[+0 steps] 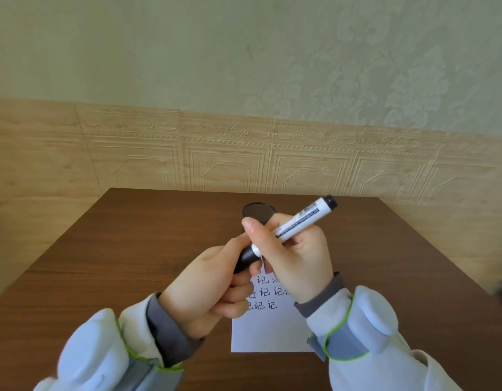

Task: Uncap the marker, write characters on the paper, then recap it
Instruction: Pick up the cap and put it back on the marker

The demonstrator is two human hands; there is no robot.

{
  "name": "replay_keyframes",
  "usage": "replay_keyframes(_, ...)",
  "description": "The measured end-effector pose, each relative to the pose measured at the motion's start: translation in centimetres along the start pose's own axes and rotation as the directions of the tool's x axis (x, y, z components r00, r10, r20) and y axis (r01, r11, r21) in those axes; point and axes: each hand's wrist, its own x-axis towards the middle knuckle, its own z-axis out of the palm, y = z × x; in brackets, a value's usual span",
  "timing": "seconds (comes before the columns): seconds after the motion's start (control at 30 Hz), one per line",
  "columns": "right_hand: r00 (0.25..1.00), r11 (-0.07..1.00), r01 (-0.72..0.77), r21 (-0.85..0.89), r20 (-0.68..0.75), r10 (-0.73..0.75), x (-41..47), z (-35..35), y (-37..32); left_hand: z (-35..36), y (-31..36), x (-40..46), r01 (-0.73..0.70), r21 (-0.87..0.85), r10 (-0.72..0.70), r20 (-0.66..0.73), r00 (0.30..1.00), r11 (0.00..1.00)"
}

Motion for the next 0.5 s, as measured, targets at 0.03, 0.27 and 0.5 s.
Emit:
replay_keyframes(0.03,0.995,0.994,-0.104,0.033,0.007,0.104,-0.1,0.0,0.6,-0.2,-0.5,0.3,-0.029,-0.007,0.029,-0.014,0.999,1.000)
replay_keyframes(0.27,0.814,0.815,-0.570,0.105,-0.063,0.578,0.6,-0.3,4.7,-5.4,-1.8,7.8,-0.134,0.524,0.380,-0.396,0.836,0.841)
replay_keyframes(0.5,0.841,0.846,-0.531,0.045,-0.093,0.533,2.4,-1.6,4.9,-6.6,0.4,14.6,-0.150,0.618,0.543,-0.517,0.662,0.771)
